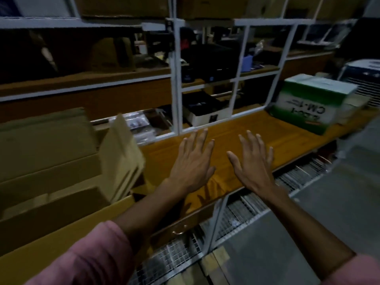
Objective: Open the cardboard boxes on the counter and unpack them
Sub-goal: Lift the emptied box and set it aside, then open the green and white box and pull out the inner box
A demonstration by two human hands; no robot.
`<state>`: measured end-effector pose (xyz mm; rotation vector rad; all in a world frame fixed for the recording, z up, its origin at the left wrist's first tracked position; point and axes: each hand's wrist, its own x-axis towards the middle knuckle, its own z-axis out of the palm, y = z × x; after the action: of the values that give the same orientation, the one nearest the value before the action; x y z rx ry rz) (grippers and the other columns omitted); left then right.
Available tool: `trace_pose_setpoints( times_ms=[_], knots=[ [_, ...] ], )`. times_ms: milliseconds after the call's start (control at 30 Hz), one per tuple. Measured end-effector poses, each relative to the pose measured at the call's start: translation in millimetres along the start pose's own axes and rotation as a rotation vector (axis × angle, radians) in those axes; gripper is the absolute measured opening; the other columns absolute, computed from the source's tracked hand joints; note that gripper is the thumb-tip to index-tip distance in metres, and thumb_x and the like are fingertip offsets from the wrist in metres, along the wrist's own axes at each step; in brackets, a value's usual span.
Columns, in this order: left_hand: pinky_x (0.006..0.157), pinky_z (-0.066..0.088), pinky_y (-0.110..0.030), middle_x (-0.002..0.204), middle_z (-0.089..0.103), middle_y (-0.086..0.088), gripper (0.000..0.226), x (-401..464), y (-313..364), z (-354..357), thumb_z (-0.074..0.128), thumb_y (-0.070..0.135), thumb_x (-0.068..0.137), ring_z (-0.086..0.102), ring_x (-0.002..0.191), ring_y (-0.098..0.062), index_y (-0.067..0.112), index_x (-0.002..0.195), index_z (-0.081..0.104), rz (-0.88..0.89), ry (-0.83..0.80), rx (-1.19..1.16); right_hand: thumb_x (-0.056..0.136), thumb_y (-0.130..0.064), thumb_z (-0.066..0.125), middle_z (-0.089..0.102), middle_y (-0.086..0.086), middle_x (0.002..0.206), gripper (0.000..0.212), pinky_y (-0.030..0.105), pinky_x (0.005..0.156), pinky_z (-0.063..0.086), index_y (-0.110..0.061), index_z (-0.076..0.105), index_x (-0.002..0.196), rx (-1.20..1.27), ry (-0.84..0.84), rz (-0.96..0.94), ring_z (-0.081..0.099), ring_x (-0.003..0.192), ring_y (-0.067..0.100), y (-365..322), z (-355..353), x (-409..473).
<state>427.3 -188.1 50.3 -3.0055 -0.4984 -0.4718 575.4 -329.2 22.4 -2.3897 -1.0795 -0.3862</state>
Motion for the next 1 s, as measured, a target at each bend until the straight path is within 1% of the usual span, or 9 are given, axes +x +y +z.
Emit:
trace_pose_setpoints(
  times_ms=[200,367,567,733,833,933,1000],
  knots=[
    [0.123,0.007,-0.056,0.169,-0.014,-0.007,0.079,70,81,44,0.052,0.052,0.098,-0.012,0.155,-0.033,0.019,0.160,0.014,0.074,-0.065,-0.049,0.096,-0.071,0.023,0.018,0.005,0.168,0.077,0.068,0.118,0.009,-0.022,0.029,0.156,-0.032,-0.009,0.146,0.008,0.155,0.027,119,-20,-3],
    [0.123,0.009,-0.056,0.169,-0.013,-0.007,0.079,118,126,71,0.053,0.050,0.098,-0.011,0.155,-0.033,0.019,0.159,0.015,0.135,-0.084,-0.101,0.096,-0.071,0.024,0.016,0.004,0.168,0.078,0.068,0.118,0.010,-0.021,0.028,0.156,-0.068,-0.042,0.207,0.005,0.156,0.026,182,-27,4],
    [0.122,0.012,-0.058,0.169,-0.013,-0.008,0.081,181,153,113,0.052,0.050,0.098,-0.011,0.155,-0.034,0.019,0.160,0.010,0.187,-0.098,-0.129,0.097,-0.071,0.022,0.017,0.005,0.168,0.076,0.068,0.117,0.014,-0.022,0.031,0.155,-0.101,-0.059,0.236,0.009,0.155,0.028,237,-11,24],
    [0.123,0.009,-0.059,0.169,-0.011,-0.009,0.079,248,169,152,0.051,0.050,0.099,-0.011,0.155,-0.034,0.019,0.159,0.011,0.207,-0.090,-0.190,0.097,-0.070,0.022,0.014,0.004,0.168,0.077,0.067,0.118,0.010,-0.021,0.030,0.156,-0.115,-0.069,0.253,0.006,0.156,0.026,291,1,68],
    [0.123,0.008,-0.059,0.169,-0.010,-0.009,0.080,290,175,170,0.053,0.050,0.098,-0.011,0.154,-0.034,0.019,0.159,0.011,0.184,-0.096,-0.202,0.097,-0.069,0.024,0.014,0.004,0.168,0.077,0.066,0.119,0.007,-0.021,0.029,0.156,-0.127,-0.072,0.265,0.006,0.156,0.027,321,7,103],
    [0.123,0.009,-0.060,0.169,-0.009,-0.009,0.080,332,178,185,0.053,0.051,0.098,-0.009,0.155,-0.035,0.019,0.159,0.012,0.184,-0.089,-0.177,0.098,-0.068,0.026,0.018,0.006,0.167,0.075,0.067,0.118,0.009,-0.020,0.031,0.155,-0.144,-0.058,0.249,0.011,0.155,0.028,345,17,136],
    [0.122,0.012,-0.060,0.169,-0.007,-0.010,0.081,355,181,194,0.054,0.051,0.098,-0.007,0.154,-0.036,0.018,0.159,0.013,0.180,-0.104,-0.166,0.098,-0.068,0.026,0.020,0.007,0.167,0.074,0.069,0.117,0.014,-0.019,0.032,0.154,-0.132,-0.064,0.241,0.012,0.155,0.029,362,27,154]
  ],
)
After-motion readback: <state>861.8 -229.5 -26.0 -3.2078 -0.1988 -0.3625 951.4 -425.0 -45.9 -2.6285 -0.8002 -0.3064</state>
